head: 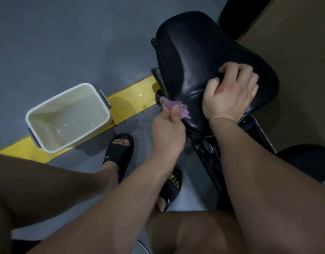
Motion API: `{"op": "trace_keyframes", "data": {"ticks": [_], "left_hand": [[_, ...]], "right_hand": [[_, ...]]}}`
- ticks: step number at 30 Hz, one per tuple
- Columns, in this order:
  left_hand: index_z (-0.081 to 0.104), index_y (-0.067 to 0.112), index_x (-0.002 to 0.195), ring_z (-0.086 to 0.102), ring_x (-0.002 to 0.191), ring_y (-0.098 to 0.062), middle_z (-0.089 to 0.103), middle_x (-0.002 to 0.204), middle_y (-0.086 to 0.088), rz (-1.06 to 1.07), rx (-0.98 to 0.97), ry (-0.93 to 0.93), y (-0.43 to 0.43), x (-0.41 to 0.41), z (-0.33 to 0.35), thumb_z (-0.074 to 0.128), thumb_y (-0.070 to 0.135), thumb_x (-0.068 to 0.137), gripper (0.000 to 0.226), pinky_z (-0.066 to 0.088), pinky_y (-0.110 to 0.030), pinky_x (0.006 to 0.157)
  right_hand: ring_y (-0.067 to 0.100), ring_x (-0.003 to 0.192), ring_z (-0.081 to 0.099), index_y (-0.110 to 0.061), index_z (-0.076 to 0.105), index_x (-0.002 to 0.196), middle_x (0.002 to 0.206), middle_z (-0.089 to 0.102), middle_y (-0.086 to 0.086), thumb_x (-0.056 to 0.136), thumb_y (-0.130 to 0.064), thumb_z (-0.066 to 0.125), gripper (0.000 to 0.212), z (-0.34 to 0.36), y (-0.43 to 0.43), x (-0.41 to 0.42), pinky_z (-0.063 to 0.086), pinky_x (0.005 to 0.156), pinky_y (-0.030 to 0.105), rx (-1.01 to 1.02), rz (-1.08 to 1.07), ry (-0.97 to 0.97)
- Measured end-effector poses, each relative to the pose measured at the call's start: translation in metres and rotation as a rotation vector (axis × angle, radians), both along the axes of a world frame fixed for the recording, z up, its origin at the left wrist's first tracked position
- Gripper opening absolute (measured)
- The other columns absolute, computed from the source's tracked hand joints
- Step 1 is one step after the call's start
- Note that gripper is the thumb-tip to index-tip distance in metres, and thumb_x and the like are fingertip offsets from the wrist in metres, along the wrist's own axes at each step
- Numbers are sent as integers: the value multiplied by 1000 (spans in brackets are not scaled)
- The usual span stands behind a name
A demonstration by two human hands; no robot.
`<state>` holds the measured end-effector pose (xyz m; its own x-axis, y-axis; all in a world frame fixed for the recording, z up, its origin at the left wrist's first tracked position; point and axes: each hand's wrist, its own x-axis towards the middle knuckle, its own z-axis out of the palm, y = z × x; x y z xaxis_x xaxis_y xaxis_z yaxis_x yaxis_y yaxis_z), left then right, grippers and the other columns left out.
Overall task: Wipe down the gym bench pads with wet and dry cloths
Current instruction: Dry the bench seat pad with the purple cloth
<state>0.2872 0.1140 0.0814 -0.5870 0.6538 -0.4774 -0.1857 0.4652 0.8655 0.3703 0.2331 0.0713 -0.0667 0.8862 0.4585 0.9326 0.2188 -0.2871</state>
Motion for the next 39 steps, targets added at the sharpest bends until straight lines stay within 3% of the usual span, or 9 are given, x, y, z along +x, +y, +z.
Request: {"op": "trace_keyframes", "data": {"ticks": [4,8,14,17,18,20,23,32,39], "left_hand": [[59,9,138,66,88,-4,75,99,3,7,-43,121,-21,32,-4,42,32,108,41,43,-3,72],[46,13,150,68,92,-5,75,104,5,49,-25,2,-34,66,-2,43,32,107,47,54,-23,87],[47,10,148,67,87,7,73,98,7,182,77,-14,-13,42,0,44,23,107,43,52,-21,92],[43,7,149,63,91,7,68,117,-3,-25,180,131,24,-4,0,42,15,108,42,45,-7,83],[40,4,151,59,114,2,56,141,-13,-169,170,253,39,-18,0,41,14,107,45,42,-8,95],[27,5,158,20,153,-24,17,166,-17,-493,101,554,61,-36,0,41,12,106,54,18,-27,123],[20,6,159,-2,156,-32,4,169,-14,-703,107,741,69,-39,0,40,9,104,59,7,-41,127],[20,11,160,-4,156,-31,5,169,-9,-882,120,742,23,-39,18,48,-2,97,70,1,-31,125],[17,12,161,-2,155,-34,8,169,-11,-1010,132,873,22,-38,21,54,5,98,73,0,-34,125]], "right_hand": [[30,101,53,-18,64,102,112,59,8,81,-28,55,25,-1,0,-1,37,88,40,13,-7,-11],[31,100,54,-18,64,101,113,60,8,81,-28,55,25,-2,1,-1,38,87,40,19,-8,-11],[30,99,53,-18,64,101,112,60,7,81,-27,56,24,-2,1,-1,36,86,38,21,-5,-4],[29,101,53,-18,64,102,112,59,7,81,-28,55,25,-2,2,0,37,88,39,14,-4,-3],[29,102,53,-18,64,102,112,59,7,81,-28,54,25,-2,2,0,38,88,39,6,-1,-3],[29,102,53,-18,64,102,112,59,7,81,-29,53,26,0,2,0,38,89,40,-7,5,-3],[31,104,52,-18,63,103,114,58,8,82,-30,52,27,5,0,0,38,91,42,-43,9,2],[31,113,47,-18,61,111,121,54,8,88,-28,50,27,32,-7,10,35,100,43,-271,76,31],[24,128,41,-13,64,124,136,50,5,94,-6,44,37,67,-23,50,35,111,32,-616,262,133]]}}
